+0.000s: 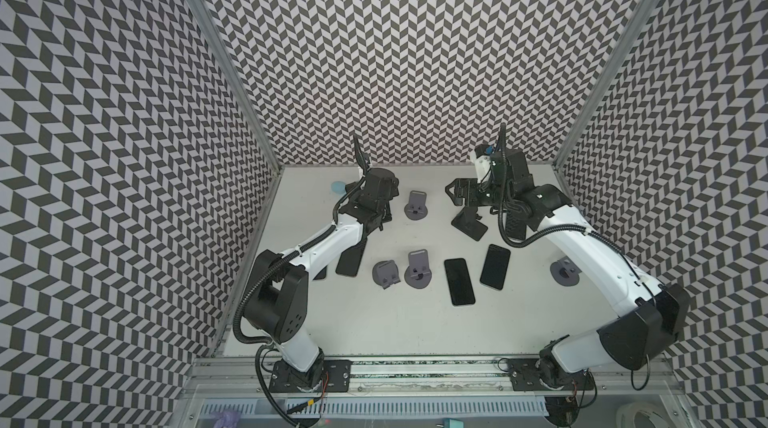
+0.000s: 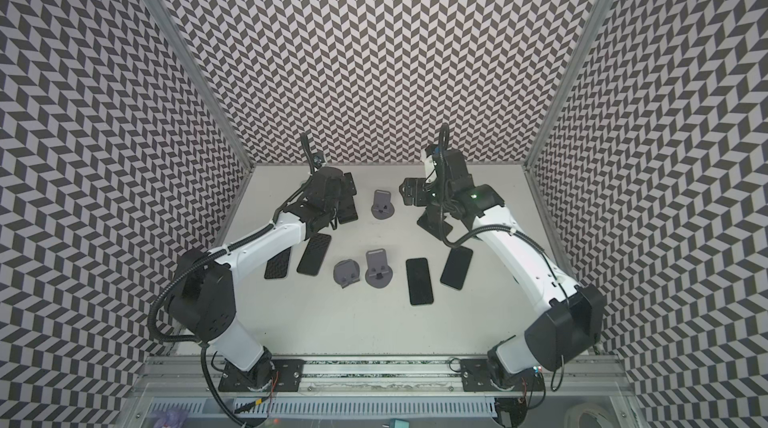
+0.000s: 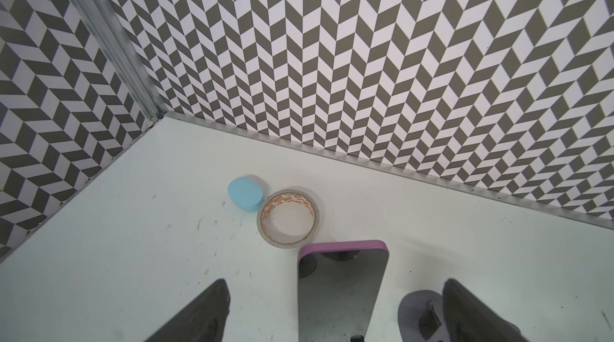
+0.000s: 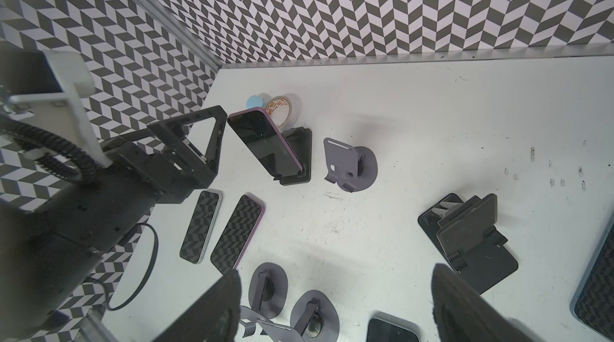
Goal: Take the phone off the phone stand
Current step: 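Move the right gripper toward the black stand while the left gripper reaches the purple-edged phone, then lower the left gripper around the purple-edged phone's top edge and close it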
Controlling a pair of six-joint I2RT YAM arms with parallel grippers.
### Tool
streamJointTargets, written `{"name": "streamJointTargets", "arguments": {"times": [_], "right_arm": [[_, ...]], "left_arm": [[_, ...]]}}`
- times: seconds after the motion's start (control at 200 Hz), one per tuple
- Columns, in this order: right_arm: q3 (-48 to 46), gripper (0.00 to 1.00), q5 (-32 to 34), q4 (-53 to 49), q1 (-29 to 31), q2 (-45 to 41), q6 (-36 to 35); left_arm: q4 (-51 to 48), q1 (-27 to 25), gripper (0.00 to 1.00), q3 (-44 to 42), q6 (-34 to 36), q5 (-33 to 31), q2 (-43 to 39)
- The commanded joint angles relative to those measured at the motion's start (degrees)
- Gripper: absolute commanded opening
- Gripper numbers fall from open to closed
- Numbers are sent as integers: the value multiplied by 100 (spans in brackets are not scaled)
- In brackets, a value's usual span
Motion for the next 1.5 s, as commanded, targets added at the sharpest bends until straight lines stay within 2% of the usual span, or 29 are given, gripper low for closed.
{"name": "streamJointTargets", "arguments": {"times": [0.0,0.396,0.806,1.492], "right_arm": [[36,87,71,134,58,-277,86],[-64,87,67,94,99,-331,194],[432,87,-62,-34,191,100,103],[323,87,-62,-47,243,78,-85]], "left_arm": [[221,14,100,-48,-220,-167,120],[364,32,100,-109,-184,-92,368],[400,104,100,-68,-157,-31,614],[171,216,100,461,-162,306,1143]]}}
